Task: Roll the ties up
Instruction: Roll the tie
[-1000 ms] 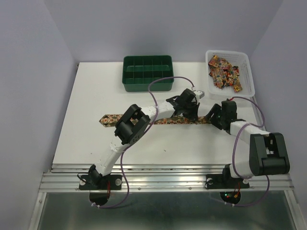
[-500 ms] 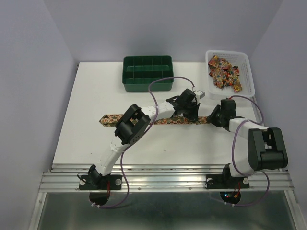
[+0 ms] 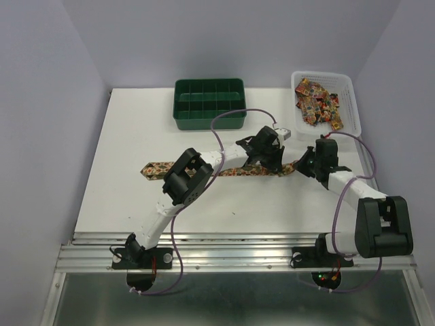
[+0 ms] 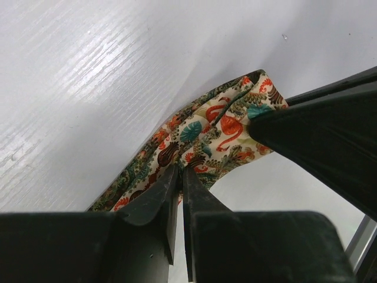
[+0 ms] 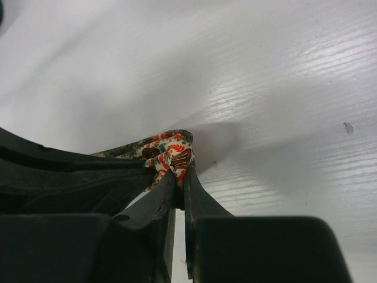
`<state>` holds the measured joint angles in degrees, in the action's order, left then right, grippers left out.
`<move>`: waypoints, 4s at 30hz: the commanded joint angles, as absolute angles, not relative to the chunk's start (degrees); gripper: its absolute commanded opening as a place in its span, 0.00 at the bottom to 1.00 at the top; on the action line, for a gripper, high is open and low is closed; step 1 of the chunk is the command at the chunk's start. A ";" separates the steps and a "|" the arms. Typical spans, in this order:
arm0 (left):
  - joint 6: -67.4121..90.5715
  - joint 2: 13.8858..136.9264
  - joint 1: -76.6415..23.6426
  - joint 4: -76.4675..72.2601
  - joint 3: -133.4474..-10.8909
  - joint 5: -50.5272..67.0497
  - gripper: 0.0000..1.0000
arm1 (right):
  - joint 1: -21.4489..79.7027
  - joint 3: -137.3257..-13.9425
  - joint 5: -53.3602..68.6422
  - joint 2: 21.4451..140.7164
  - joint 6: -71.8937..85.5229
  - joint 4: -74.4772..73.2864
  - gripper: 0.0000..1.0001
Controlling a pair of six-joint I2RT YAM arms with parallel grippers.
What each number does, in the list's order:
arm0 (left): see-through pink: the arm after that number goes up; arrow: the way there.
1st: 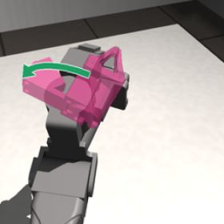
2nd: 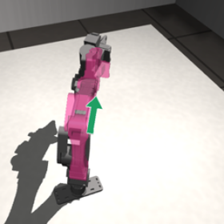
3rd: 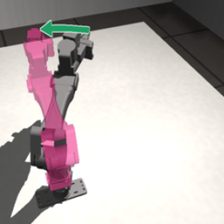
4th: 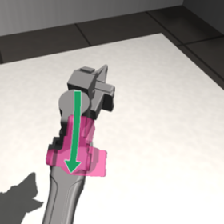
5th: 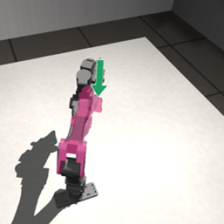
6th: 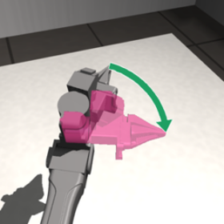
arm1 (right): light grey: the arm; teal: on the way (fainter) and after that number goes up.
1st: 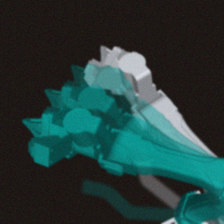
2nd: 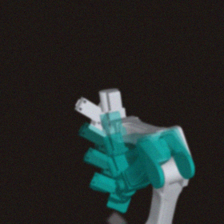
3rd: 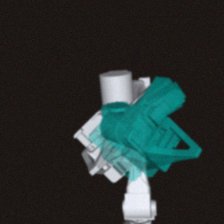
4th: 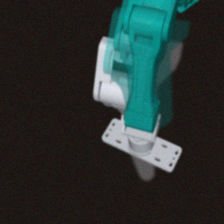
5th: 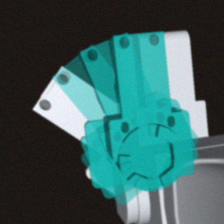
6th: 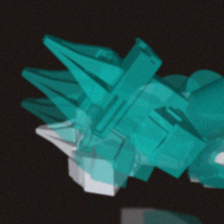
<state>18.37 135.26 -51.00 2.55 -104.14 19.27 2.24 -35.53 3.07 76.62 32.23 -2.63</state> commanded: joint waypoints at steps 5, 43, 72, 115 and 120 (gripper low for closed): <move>19.42 132.63 -50.19 2.72 -106.52 17.05 0.13 | 3.34 -34.89 6.07 73.21 31.82 -2.55 0.01; 21.27 122.88 -49.31 -2.11 -93.08 11.16 0.37 | 11.95 -43.15 -9.40 74.18 38.85 -11.60 0.01; 21.89 124.72 -50.10 -7.74 -90.35 23.73 0.00 | 11.95 -43.24 -7.91 73.74 39.55 -10.37 0.01; 26.01 131.40 -50.54 -1.06 -98.26 17.75 0.00 | 19.95 -41.31 -15.02 75.41 40.96 -6.68 0.01; 29.09 129.30 -50.01 -0.70 -96.51 16.00 0.00 | 24.34 -41.66 -19.94 77.52 41.31 -6.06 0.01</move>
